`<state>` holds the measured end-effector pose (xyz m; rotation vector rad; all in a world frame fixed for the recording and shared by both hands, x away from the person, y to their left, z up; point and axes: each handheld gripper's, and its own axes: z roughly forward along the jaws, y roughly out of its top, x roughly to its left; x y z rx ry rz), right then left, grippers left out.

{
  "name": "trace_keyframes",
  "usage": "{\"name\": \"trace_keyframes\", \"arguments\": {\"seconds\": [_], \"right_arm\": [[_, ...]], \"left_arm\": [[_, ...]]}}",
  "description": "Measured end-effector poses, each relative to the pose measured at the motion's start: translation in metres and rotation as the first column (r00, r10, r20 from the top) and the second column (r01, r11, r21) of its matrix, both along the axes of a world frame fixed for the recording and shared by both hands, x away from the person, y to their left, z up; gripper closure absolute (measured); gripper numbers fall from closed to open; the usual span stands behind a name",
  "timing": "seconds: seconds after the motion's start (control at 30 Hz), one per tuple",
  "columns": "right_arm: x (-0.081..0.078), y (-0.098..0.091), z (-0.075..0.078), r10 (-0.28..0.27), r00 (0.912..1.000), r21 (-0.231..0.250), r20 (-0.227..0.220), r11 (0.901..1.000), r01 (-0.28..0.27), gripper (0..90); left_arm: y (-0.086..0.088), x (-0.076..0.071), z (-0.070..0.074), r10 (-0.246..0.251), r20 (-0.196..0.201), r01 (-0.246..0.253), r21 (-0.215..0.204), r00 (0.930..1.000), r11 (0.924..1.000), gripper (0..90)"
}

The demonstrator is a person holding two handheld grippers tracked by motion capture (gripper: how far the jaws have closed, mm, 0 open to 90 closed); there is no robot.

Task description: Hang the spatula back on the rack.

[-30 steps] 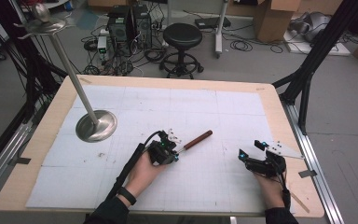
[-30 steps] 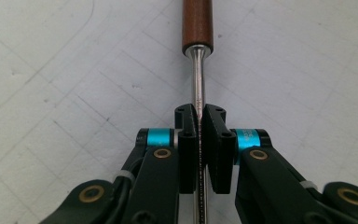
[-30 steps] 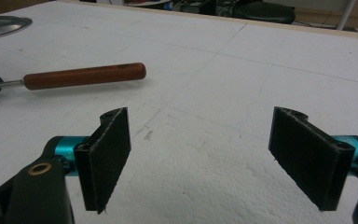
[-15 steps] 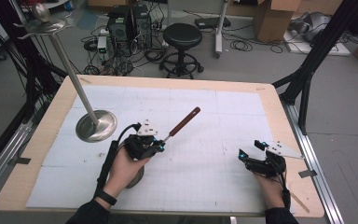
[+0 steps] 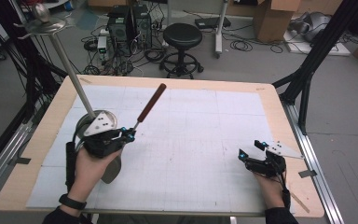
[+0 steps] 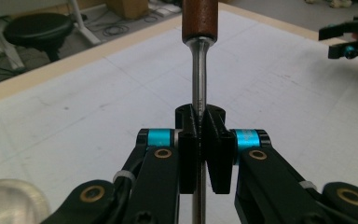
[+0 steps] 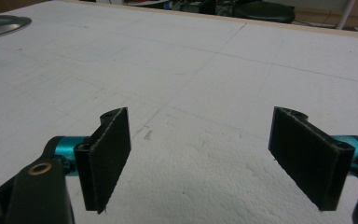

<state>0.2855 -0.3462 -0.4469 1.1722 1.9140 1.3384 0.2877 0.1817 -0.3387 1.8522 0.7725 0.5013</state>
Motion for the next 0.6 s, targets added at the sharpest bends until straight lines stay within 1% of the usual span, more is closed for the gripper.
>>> {"name": "trace_keyframes", "arguments": {"seconds": [0.1, 0.27, 0.3, 0.47, 0.6], "right_arm": [[0.000, 0.000, 0.000, 0.002, 1.0000, -0.001, -0.001, 1.0000, -0.002, 20.3], [0.000, 0.000, 0.000, 0.002, 1.0000, -0.003, 0.000, 1.0000, -0.002, 20.3], [0.000, 0.000, 0.000, 0.002, 1.0000, -0.002, -0.001, 1.0000, -0.002, 20.3], [0.000, 0.000, 0.000, 0.002, 1.0000, -0.003, 0.003, 1.0000, -0.002, 20.3], [0.000, 0.001, 0.000, 0.001, 1.0000, -0.001, 0.000, 1.0000, -0.001, 20.3]], "left_arm": [[0.017, -0.006, 0.009, 0.027, 0.035, -0.026, -0.020, 0.9990, 0.9995, 84.4], [0.042, -0.013, 0.022, 0.058, 0.081, -0.055, -0.029, 0.9950, 0.9980, 84.4], [0.048, -0.015, 0.025, 0.073, 0.091, -0.070, -0.037, 0.9932, 0.9969, 84.4], [0.073, -0.023, 0.037, 0.110, 0.143, -0.099, -0.083, 0.9835, 0.9916, 84.4], [0.090, -0.031, 0.046, 0.133, 0.192, -0.113, -0.112, 0.9723, 0.9872, 84.4]]}}
